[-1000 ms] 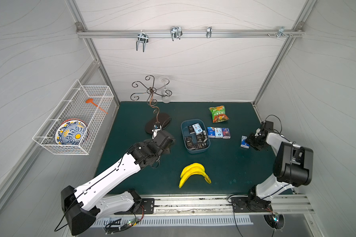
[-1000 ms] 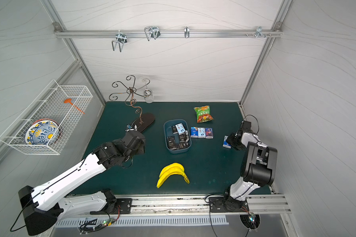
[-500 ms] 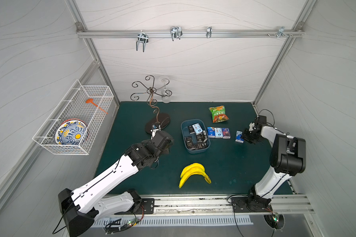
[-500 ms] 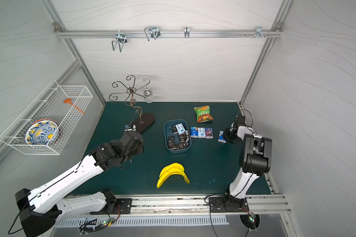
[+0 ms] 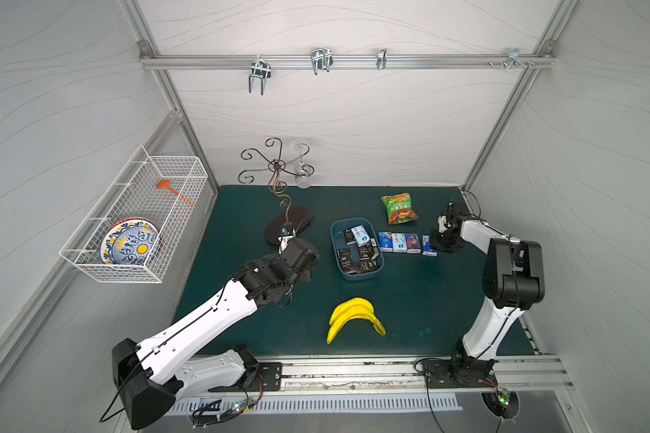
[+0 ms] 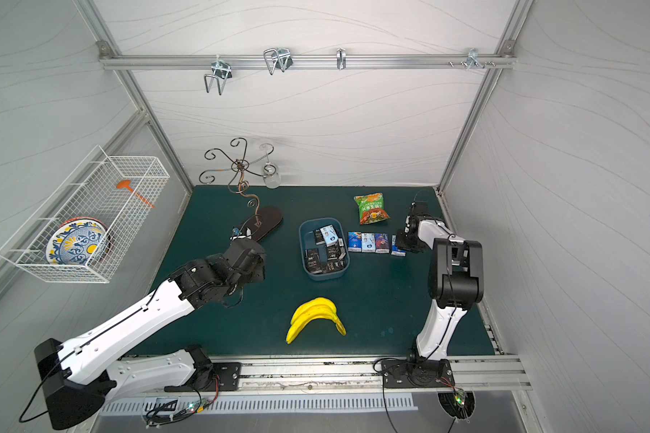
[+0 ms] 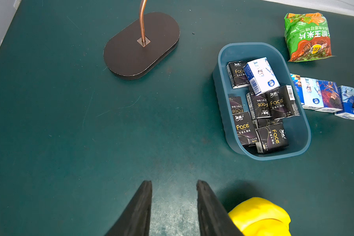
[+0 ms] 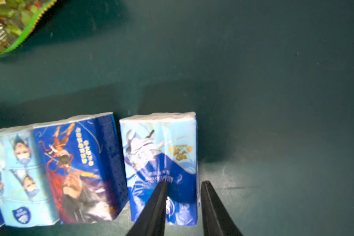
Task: Take the pocket tissues out of the storage box
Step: Move the pocket tissues to the center of the board.
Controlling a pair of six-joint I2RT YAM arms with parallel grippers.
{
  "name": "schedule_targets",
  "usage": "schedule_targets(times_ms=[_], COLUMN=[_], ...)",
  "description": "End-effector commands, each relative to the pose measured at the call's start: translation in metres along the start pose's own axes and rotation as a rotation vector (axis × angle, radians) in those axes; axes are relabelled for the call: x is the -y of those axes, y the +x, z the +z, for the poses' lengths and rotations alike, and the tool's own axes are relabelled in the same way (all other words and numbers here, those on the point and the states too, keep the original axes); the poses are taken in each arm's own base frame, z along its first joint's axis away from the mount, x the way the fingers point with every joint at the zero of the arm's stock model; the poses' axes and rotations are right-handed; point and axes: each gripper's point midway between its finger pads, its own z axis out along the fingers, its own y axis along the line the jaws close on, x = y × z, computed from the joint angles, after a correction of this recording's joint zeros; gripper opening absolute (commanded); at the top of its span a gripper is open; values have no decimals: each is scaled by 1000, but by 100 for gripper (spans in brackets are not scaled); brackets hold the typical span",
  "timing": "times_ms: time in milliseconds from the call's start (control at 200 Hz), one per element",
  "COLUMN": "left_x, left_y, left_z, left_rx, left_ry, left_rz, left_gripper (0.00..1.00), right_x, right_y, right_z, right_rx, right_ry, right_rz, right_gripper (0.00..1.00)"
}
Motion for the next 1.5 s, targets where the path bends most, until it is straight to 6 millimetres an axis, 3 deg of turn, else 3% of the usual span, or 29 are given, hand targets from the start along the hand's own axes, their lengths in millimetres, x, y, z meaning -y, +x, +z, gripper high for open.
schedule_targets(times_ms=[0,770,946,1171,1301,1496], left_x=[9,8,5,4,1,-1], left_y=[-9,-8,-8,-10,-11,-13], left_z=[-1,1,-2,-6,-8,-11], left_rx=[23,20,25,34,41,49], left_ry=[24,18,16,19,12,8], left_rz=[1,-2,-7,-12,-12,-14], left_gripper=[40,40,40,40,40,40], right_x=[2,-27,-26,-28,-31,-52], right_y=[18,4,-1,-21,-37,-51], right_z=[14,15,8,-20,-49,-93], right_rx=[-80,-9,12,93,168,259], right_ry=[46,17,26,12,0,-39], right_rz=[-63,-167,-151,-99,-84,-130], right_gripper=[33,35,37,40,41,42])
